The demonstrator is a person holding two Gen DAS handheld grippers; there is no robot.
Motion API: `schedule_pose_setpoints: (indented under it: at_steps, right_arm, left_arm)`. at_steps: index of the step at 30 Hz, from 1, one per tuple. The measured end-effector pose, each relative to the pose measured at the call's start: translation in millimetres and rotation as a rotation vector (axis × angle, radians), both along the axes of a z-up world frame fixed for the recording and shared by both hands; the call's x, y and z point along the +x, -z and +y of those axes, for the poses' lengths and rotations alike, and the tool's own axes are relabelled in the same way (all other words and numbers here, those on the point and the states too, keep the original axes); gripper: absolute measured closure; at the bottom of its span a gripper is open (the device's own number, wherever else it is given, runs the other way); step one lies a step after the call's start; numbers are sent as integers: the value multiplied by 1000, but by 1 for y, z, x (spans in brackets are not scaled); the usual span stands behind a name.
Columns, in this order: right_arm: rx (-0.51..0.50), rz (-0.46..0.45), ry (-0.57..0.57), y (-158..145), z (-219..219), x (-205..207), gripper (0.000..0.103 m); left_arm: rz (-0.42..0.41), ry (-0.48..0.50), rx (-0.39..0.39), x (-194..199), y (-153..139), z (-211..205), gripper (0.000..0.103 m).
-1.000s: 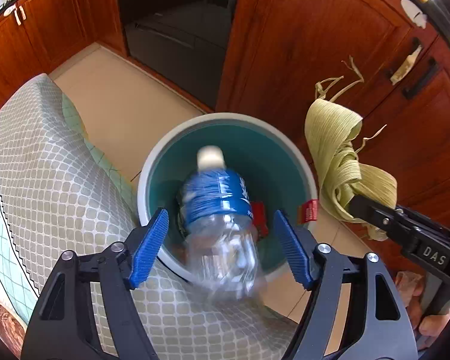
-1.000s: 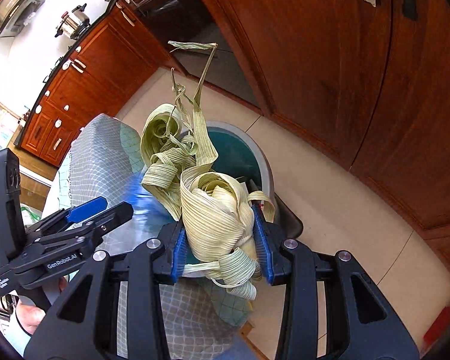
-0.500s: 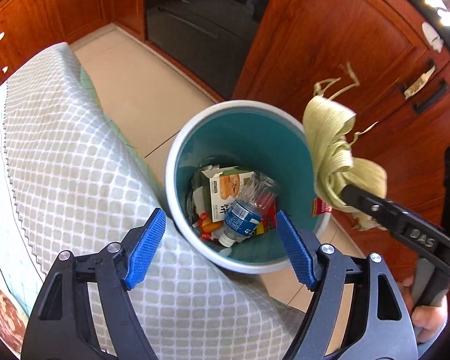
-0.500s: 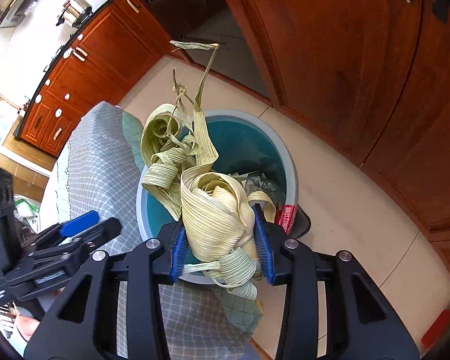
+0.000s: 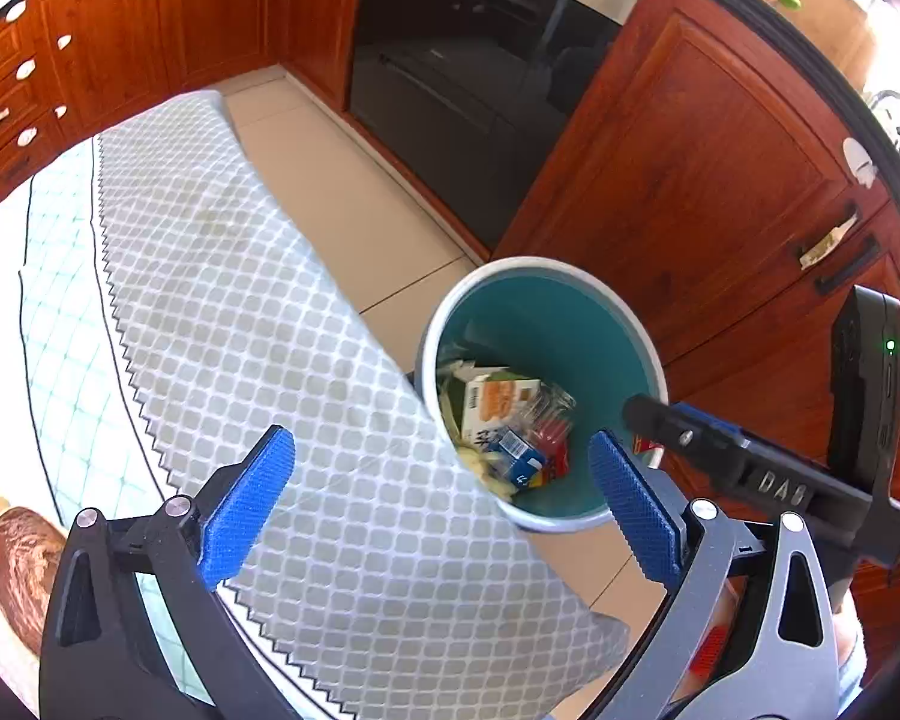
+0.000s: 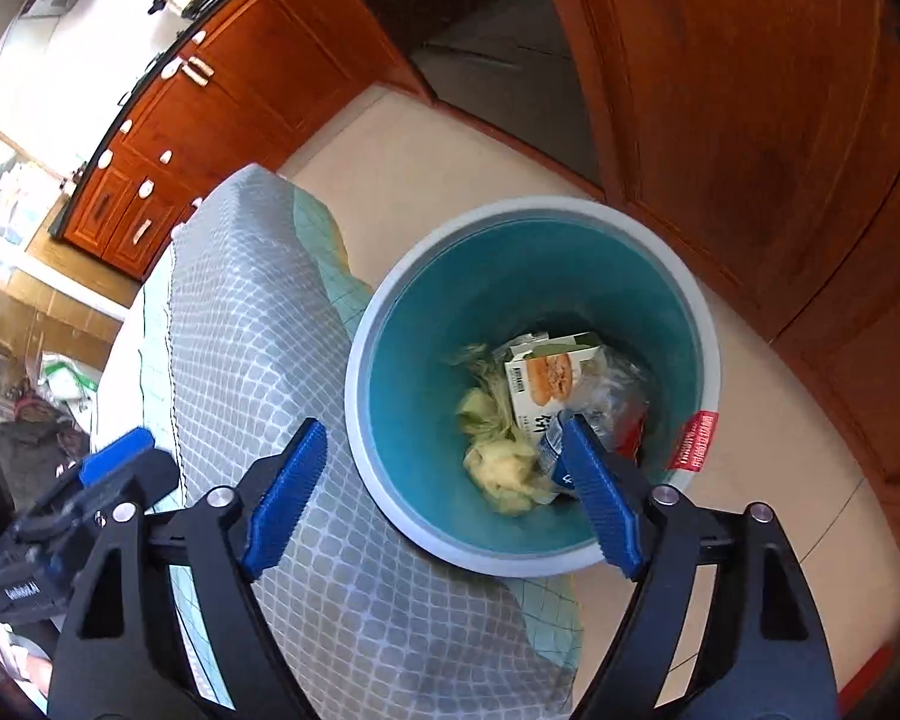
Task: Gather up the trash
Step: 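Move both open tools back over the table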
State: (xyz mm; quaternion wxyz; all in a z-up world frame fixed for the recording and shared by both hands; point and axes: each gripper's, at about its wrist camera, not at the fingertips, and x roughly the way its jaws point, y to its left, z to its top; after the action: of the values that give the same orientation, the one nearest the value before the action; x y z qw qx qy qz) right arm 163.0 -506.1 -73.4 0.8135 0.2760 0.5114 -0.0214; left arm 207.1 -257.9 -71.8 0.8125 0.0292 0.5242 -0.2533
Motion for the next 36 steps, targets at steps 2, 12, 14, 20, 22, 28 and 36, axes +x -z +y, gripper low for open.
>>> schedule_pose_setpoints:
  at_steps: [2,12,14,20,22,28,36]
  right_arm:
    - [-4,5,12,-2,0,-2,25]
    - [-16,43,39,-10,16,-8,19]
    - [-28,37,31,-16,23,-9,19]
    - [-56,14,-11,-33,53,-12,18]
    - [-62,9,-29,-37,65,-12,19]
    - [-76,-8,-108,-49,109,-12,18]
    - [-94,-15,-238,-55,175,-3,19]
  left_arm:
    - [9,-6,-5,-1,-2,7,4]
    - [-2,-15,-26,-17,-16,45,4]
    - [-4,-18,-31,-23,-20,56,4]
    - [-23,-57,-42,-37,-27,89,4]
    - [-30,-79,-46,-39,-30,102,4]
    - [-46,-144,-57,-47,-33,152,4]
    - [-90,-258,-5,-59,-32,231,4]
